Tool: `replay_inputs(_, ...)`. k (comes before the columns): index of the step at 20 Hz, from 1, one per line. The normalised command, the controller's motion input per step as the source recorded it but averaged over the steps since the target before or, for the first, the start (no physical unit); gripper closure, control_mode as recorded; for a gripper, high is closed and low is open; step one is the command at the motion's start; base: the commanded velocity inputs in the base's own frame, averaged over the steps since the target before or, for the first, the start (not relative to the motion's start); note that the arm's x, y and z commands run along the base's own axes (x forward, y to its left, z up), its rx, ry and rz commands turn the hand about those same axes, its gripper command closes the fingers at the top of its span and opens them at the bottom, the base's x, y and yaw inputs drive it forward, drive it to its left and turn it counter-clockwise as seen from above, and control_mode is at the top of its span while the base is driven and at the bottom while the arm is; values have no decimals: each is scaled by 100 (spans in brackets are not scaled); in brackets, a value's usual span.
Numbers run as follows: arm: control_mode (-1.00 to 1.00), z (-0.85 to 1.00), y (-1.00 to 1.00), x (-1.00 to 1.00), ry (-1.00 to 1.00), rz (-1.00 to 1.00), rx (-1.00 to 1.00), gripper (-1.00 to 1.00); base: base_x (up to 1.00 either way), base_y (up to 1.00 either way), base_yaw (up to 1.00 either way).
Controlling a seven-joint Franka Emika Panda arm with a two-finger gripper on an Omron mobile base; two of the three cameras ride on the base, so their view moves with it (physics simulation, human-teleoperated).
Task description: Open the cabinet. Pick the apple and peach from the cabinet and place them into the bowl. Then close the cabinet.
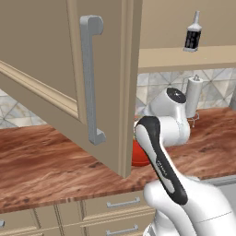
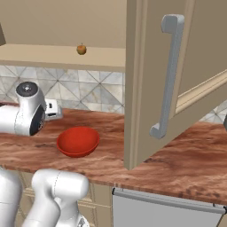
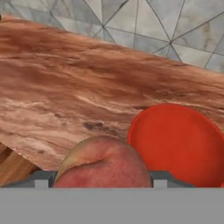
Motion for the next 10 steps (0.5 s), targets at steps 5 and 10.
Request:
replay_inputs(5,-100,-18,8,15,22,-5,-10,100,0,0,0)
replay_inputs(10,-100,-32,-43,4,0,2,-5,100,0,0,0)
